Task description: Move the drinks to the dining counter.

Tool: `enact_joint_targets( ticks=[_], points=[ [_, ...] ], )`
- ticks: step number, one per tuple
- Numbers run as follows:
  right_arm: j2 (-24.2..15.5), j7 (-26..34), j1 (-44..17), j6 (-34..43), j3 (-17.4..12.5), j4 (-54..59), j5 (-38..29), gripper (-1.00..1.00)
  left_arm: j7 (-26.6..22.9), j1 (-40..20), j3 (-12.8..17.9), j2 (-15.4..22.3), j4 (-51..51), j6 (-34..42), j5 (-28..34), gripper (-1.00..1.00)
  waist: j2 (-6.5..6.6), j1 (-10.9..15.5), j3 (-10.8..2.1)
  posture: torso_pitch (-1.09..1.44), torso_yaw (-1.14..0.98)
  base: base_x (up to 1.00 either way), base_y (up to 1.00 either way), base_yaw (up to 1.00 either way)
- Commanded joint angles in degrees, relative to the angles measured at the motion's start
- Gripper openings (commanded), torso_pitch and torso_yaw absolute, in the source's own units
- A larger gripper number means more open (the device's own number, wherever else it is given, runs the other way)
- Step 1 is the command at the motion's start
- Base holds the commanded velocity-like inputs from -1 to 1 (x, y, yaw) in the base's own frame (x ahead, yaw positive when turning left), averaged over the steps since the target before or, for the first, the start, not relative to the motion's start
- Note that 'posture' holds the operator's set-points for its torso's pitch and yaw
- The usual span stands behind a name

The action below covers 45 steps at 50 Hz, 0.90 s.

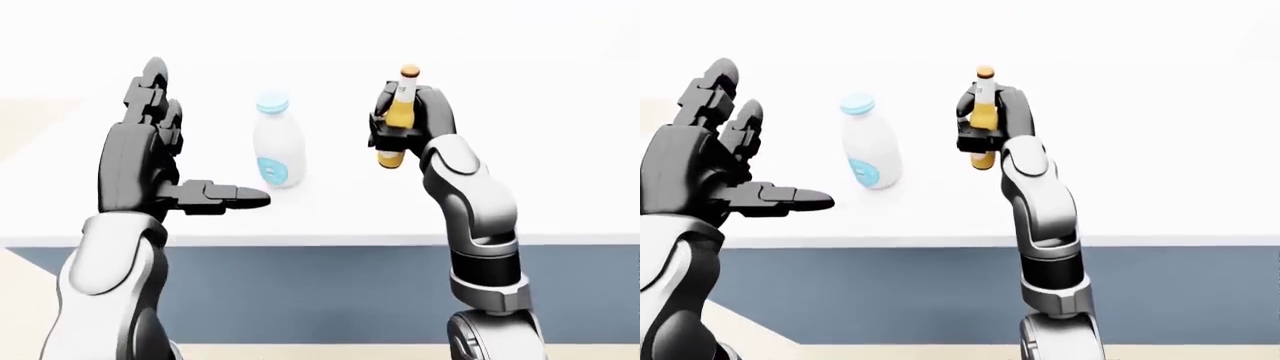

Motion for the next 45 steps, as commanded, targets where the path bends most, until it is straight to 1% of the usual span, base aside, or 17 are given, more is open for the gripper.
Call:
enact_joint_targets(
  ticks=[1, 3, 9, 21, 34, 45],
  points=[
    [-0.3, -0.5, -2.1, -4.0, -0.6, -1.4, -0.5, -1.00, 0.6, -1.6, 0.3, 0.5, -1.7, -0.5, -0.4, 1.00, 0.07, -0.1, -1.49, 0.00, 0.00, 0.00, 0.00, 0.00],
    [-0.3, -0.7, -2.1, -4.4, -0.7, -0.8, -0.6, -1.00, 0.9, -2.4, 0.4, 0.9, -2.5, 0.8, -0.8, 1.00, 0.02, -0.1, -1.50, 0.00, 0.00, 0.00, 0.00, 0.00],
    [-0.3, -0.7, -1.7, -5.1, -0.5, 0.4, -1.0, -1.00, 1.5, -2.7, 0.3, 1.1, -2.6, 0.9, -1.5, 1.00, -0.08, 0.0, -1.36, 0.00, 0.00, 0.00, 0.00, 0.00],
    [0.1, -0.9, -0.4, -7.9, -0.4, 4.1, -2.2, -1.00, 2.0, -2.0, -0.1, 1.0, -2.6, 0.1, -1.8, 1.00, -0.12, 0.0, -1.52, 0.00, 0.00, 0.00, 0.00, 0.00],
    [0.8, -1.3, 0.8, -10.7, -0.5, 7.2, -1.8, -1.00, 2.3, -1.1, -0.3, 0.7, -2.2, -1.3, -1.8, 1.00, -0.12, 0.0, -1.62, 0.00, 0.00, 0.00, 0.00, 0.00],
    [0.6, -1.4, 1.0, -11.3, -0.4, 7.8, -1.7, -1.00, 2.2, -1.2, -0.6, 0.6, -2.5, -1.0, -1.5, 1.00, -0.20, 0.0, -1.74, 0.00, 0.00, 0.00, 0.00, 0.00]
  ],
)
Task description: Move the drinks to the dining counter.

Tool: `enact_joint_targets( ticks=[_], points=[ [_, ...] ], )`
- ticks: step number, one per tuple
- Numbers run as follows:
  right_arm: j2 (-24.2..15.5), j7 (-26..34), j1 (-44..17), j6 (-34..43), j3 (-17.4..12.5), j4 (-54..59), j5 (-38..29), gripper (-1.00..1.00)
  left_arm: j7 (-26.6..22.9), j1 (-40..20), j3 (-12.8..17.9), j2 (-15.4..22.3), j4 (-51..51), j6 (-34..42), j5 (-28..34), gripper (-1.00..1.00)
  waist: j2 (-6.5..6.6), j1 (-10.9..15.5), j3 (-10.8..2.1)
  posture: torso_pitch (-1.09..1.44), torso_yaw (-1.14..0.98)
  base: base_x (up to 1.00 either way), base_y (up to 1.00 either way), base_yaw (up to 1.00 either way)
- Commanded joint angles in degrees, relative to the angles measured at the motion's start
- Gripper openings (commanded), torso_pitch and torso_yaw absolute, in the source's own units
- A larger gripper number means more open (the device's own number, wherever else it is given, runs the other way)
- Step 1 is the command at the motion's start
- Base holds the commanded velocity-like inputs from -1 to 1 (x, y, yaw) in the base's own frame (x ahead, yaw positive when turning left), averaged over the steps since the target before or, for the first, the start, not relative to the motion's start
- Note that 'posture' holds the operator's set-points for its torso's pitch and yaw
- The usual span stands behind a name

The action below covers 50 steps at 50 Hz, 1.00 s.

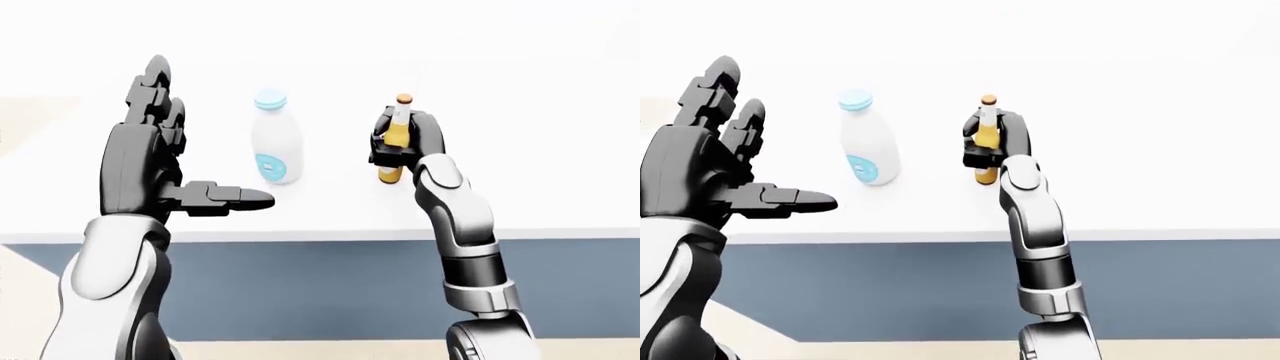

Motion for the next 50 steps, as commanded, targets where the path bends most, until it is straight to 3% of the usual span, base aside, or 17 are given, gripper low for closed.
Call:
enact_joint_targets(
  ticks=[1, 10, 14, 15, 19, 24, 37, 43, 45, 46, 50],
  points=[
    [-0.4, 0.0, -2.2, -1.7, -0.3, -2.9, 0.0, -1.00, 0.2, -1.1, 0.3, 0.4, -0.9, -1.9, 0.3, 1.00, 0.06, 0.0, -1.49, 0.00, 0.00, 0.00, 0.00, 0.00],
    [-0.4, 0.4, -2.1, -1.8, 0.0, -3.1, -0.4, -0.99, -0.1, -1.3, 0.5, 0.5, -1.2, -1.5, 0.5, 1.00, 0.04, 0.0, -1.54, 0.00, 0.00, 0.00, 0.00, 0.00],
    [-0.3, 0.6, -2.1, -1.8, 0.0, -3.2, -0.6, -0.85, -0.1, -1.5, 0.6, 0.6, -1.1, -1.5, 0.5, 1.00, 0.04, 0.0, -1.51, 0.00, 0.00, 0.00, 0.00, 0.00],
    [-0.3, 0.7, -2.2, -1.8, 0.0, -3.2, -0.6, -0.67, -0.1, -1.7, 0.5, 0.6, -1.1, -1.3, 0.5, 1.00, 0.04, 0.0, -1.52, 0.00, 0.00, 0.00, 0.00, 0.00],
    [-0.4, 0.8, -2.2, -1.8, -0.1, -3.1, -0.7, -0.40, 0.0, -2.1, 0.4, 0.7, -1.0, -1.0, 0.5, 1.00, 0.05, 0.0, -1.52, 0.00, 0.00, 0.00, 0.00, 0.00],
    [-0.5, 1.0, -2.3, -1.9, -0.1, -3.1, -0.8, -0.22, 0.0, -2.4, 0.3, 0.7, -0.9, -0.9, 0.6, 1.00, 0.05, 0.0, -1.50, 0.00, 0.00, 0.00, 0.00, 0.00],
    [-0.3, 1.4, -2.0, -1.0, 0.0, -4.6, -0.9, -0.17, -0.2, -2.4, 0.8, 0.9, -1.3, -0.5, 0.5, 1.00, 0.02, 0.0, -1.47, 0.00, 0.00, 0.00, 0.00, 0.00],
    [-0.3, 1.7, -1.6, -0.8, 0.1, -5.2, -0.9, 0.04, -0.1, -2.2, 1.0, 0.8, -1.8, -0.3, 0.2, 1.00, 0.03, -0.1, -1.42, 0.00, 0.00, 0.00, 0.00, 0.00],
    [-0.2, 1.8, -1.5, -0.8, 0.2, -5.3, -1.0, 0.34, -0.1, -2.2, 0.9, 0.9, -1.8, -0.3, 0.2, 1.00, 0.02, 0.0, -1.44, 0.00, 0.00, 0.00, 0.00, 0.00],
    [-0.2, 1.9, -1.4, -0.7, 0.2, -5.5, -1.0, 0.40, -0.1, -2.2, 1.0, 0.9, -1.7, -0.4, 0.1, 1.00, 0.02, 0.0, -1.44, 0.00, 0.00, 0.00, 0.00, 0.00],
    [-0.1, 1.9, -1.4, -0.7, 0.2, -5.6, -1.1, 0.46, -0.1, -2.1, 1.0, 0.9, -2.0, -0.2, 0.0, 1.00, 0.03, -0.1, -1.45, 0.00, 0.00, 0.00, 0.00, 0.00]
  ],
)
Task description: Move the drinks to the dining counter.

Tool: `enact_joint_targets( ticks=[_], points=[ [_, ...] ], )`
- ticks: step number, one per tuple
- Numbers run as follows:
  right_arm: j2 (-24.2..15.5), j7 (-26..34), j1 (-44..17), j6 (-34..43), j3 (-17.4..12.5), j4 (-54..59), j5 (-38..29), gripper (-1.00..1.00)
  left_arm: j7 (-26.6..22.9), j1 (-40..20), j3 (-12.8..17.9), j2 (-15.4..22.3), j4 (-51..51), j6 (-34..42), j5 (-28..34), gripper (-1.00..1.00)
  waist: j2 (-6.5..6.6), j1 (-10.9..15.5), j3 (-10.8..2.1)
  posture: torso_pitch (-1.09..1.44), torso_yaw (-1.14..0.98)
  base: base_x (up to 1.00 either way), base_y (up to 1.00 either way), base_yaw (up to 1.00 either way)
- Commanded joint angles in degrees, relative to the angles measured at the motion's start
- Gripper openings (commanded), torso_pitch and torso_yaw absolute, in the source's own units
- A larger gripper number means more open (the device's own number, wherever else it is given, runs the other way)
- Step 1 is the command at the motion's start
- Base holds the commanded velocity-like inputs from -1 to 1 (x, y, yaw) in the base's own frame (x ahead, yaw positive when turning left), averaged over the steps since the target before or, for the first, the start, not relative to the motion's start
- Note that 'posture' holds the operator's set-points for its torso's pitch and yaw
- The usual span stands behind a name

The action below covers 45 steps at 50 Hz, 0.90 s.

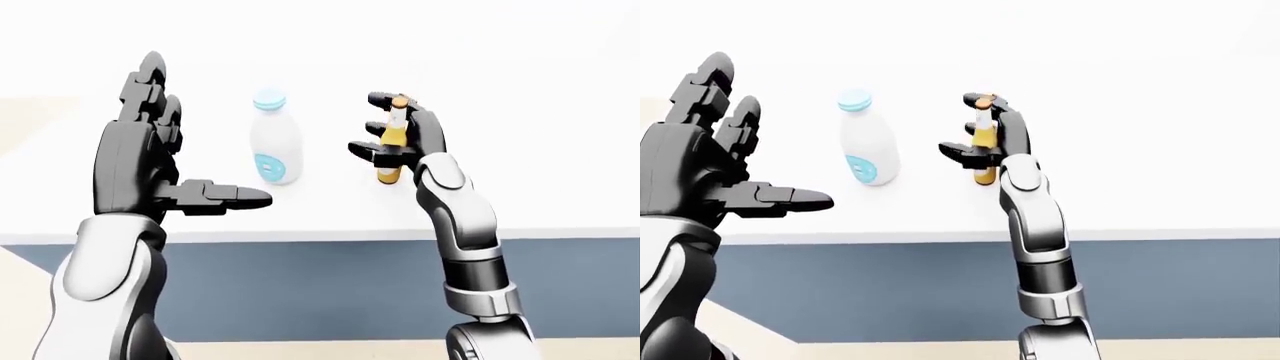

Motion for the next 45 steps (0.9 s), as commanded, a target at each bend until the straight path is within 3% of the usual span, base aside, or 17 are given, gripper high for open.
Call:
enact_joint_targets(
  ticks=[1, 14, 19, 39, 45],
  points=[
    [-0.3, 0.1, -1.9, -1.9, -0.2, -2.1, -0.1, 0.48, 0.2, -1.3, 0.3, 0.5, -1.2, -1.6, 0.1, 1.00, 0.12, 0.0, -1.40, 0.00, 0.00, 0.00, 0.00, 0.00],
    [-1.0, 1.1, -0.8, 0.7, -0.6, -6.1, 0.4, 0.77, 0.3, -1.4, 0.4, 0.6, -1.6, -1.2, 0.0, 1.00, 0.05, 0.1, -1.37, 0.00, 0.00, 0.00, 0.00, 0.00],
    [-1.1, 1.6, 0.1, 1.1, -0.8, -7.4, 0.5, 1.00, 0.4, -1.6, 0.1, 0.7, -1.5, -1.0, 0.1, 1.00, 0.04, 0.1, -1.40, 0.00, 0.00, 0.00, 0.00, 0.00],
    [-4.2, 2.4, 3.2, 4.2, -3.5, -13.9, 2.6, 1.00, 0.0, -2.5, -0.6, 0.6, -2.7, 0.6, 0.8, 1.00, -0.26, 0.1, -1.27, 0.00, 0.00, 0.00, 0.00, 0.00],
    [-6.0, 2.9, 6.0, 7.0, -5.6, -19.7, 4.2, 1.00, -0.4, -2.9, 0.5, 0.9, -3.8, 2.0, 0.4, 1.00, -0.34, 0.2, -1.18, 0.00, 0.00, 0.00, 0.00, 0.00]
  ],
)
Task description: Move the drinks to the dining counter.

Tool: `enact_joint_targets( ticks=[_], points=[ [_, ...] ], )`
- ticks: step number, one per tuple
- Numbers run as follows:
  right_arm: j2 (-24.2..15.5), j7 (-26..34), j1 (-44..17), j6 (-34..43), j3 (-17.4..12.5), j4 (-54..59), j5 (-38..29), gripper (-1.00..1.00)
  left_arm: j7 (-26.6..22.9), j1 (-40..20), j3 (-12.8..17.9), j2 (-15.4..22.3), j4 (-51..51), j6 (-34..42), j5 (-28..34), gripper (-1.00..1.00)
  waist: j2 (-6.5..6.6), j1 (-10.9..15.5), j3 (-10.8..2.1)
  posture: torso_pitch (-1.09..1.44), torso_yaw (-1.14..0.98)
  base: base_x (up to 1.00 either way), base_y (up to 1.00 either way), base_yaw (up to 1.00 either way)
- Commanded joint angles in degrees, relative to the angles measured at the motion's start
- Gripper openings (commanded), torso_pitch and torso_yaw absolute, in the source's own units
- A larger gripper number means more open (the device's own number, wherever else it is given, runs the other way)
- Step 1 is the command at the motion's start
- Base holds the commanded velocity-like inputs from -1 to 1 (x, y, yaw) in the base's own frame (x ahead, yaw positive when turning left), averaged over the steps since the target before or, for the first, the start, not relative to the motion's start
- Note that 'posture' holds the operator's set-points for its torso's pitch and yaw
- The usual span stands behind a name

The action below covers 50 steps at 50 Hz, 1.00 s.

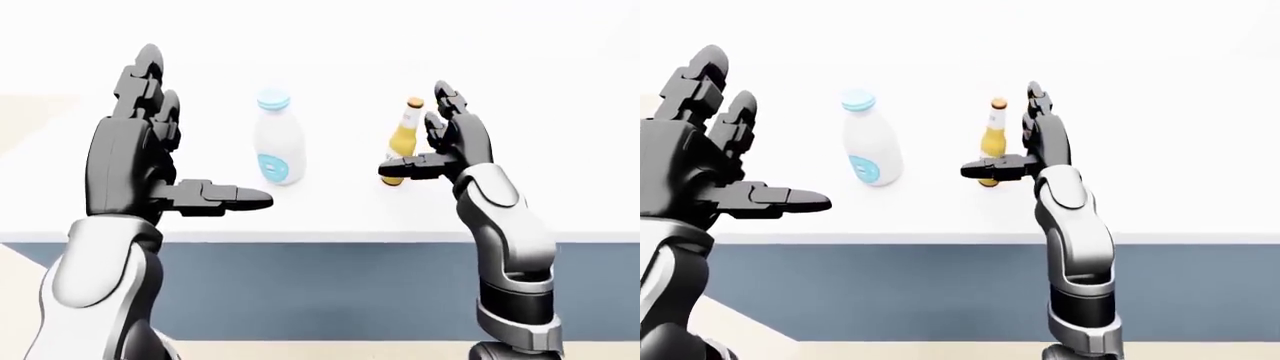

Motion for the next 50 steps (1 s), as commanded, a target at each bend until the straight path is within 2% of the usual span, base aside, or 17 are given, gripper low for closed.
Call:
enact_joint_targets(
  ticks=[1, 11, 16, 20, 23, 26, 28, 30, 33, 36, 38, 42, 45, 47, 48, 49, 50],
  points=[
    [-1.1, -0.1, -1.0, -0.3, -1.4, -4.0, 0.8, 1.00, 0.2, -1.0, 0.5, 0.4, -1.4, -1.5, 0.1, 1.00, 0.02, 0.0, -1.36, 0.00, 0.00, 0.00, 0.00, 0.00],
    [-4.0, -2.2, 5.8, 1.0, -7.9, -12.5, 8.5, 1.00, 0.1, -1.9, 2.9, 0.8, -4.7, 1.8, -2.3, 1.00, -0.35, 0.1, -1.14, 0.00, 0.00, 0.00, 0.00, 0.00],
    [-7.2, -4.0, 7.4, 5.2, -9.6, -20.3, 10.5, 1.00, 2.8, -4.6, 7.7, 3.8, -4.7, 3.8, -9.7, 1.00, -0.42, 0.1, -1.03, 0.00, 0.00, 0.00, 0.00, 0.00],
    [-8.5, -6.2, 6.7, 11.7, -14.5, -27.8, 15.4, 1.00, 9.7, -7.6, 12.8, 8.0, -4.7, 7.1, -21.9, 1.00, -0.31, 0.0, -0.78, 0.00, 0.00, 0.00, 0.00, 0.00],
    [-9.5, -8.3, 8.4, 16.9, -21.0, -34.9, 21.8, 1.00, 17.4, -7.7, 16.1, 11.2, -4.7, 7.5, -33.4, 1.00, -0.33, 0.0, -0.43, 0.00, 0.00, 0.00, 0.00, 0.00],
    [-10.2, -8.7, 13.5, 14.1, -24.0, -36.0, 25.0, 1.00, 29.3, -4.6, 21.4, 16.6, -4.7, 5.0, -51.6, 1.00, -0.37, 0.1, -0.12, 0.00, 0.00, 0.00, 0.00, 0.00],
    [-10.8, -9.5, 15.0, 13.5, -25.5, -36.5, 27.1, 1.00, 36.4, -1.4, 23.5, 20.7, -4.7, 1.5, -61.6, 1.00, -0.30, -0.1, -0.03, 0.00, 0.00, 0.00, 0.00, 0.00],
    [-12.3, -10.7, 15.8, 14.3, -28.8, -37.6, 30.6, 1.00, 41.3, 2.5, 26.2, 24.7, -4.6, -3.1, -69.0, 1.00, -0.17, -0.4, -0.01, 0.00, 0.00, 0.00, 0.00, 0.00],
    [-15.3, -13.4, 17.4, 15.9, -34.9, -39.8, 38.2, 1.00, 45.5, 8.0, 29.8, 30.2, -3.8, -10.3, -75.9, 1.00, 0.11, -0.3, 0.38, 0.00, 0.00, 0.00, 0.00, 0.00],
    [-16.2, -15.0, 21.5, 13.0, -37.2, -40.4, 42.3, 1.00, 47.0, 13.6, 33.8, 32.4, -3.8, -15.8, -77.7, 1.00, 0.32, -0.1, 1.08, 0.00, 0.00, 0.00, 0.00, 0.00],
    [-16.8, -16.1, 24.0, 12.0, -38.5, -42.0, 43.9, 1.00, 46.6, 17.3, 36.2, 31.5, -4.4, -17.6, -77.3, 1.00, 0.37, -0.1, 1.31, 0.00, 0.00, 0.00, 0.00, 0.00],
    [-17.8, -19.5, 29.9, 9.5, -47.2, -45.6, 51.7, 1.00, 46.8, 21.5, 40.5, 29.6, -4.1, -19.7, -77.1, 1.00, 0.36, -0.1, 1.24, 0.00, 0.00, 0.00, 0.00, 0.00],
    [-16.1, -18.3, 33.6, 5.5, -47.8, -46.1, 51.2, 1.00, 46.0, 24.0, 42.6, 28.1, -4.7, -21.1, -75.4, 1.00, 0.27, 0.1, 1.62, 0.00, 0.00, 0.00, 0.00, 0.00],
    [-15.4, -18.6, 35.6, 2.3, -49.0, -46.1, 51.9, 1.00, 46.2, 26.4, 45.5, 27.6, -4.7, -23.5, -74.4, 1.00, 0.18, -0.1, 1.58, 0.00, 0.00, 0.00, 0.00, 0.00],
    [-15.9, -19.6, 36.5, 0.6, -49.5, -46.1, 52.9, 1.00, 46.2, 27.4, 45.9, 27.2, -4.7, -24.8, -73.6, 1.00, 0.13, -0.2, 1.52, 0.00, 0.00, 0.00, 0.00, 0.00],
    [-15.9, -21.0, 37.1, -1.7, -49.9, -46.1, 53.7, 1.00, 45.8, 28.6, 44.8, 26.8, -4.7, -26.9, -69.1, 1.00, 0.07, -0.2, 1.52, 0.00, 0.00, 0.00, 0.00, 0.00],
    [-16.0, -21.5, 38.4, -3.1, -49.4, -46.1, 52.7, 1.00, 46.0, 29.8, 44.1, 26.4, -4.7, -29.1, -68.0, 1.00, 0.02, -0.3, 1.59, 0.00, 0.00, 0.00, 0.00, 0.00]
  ],
)
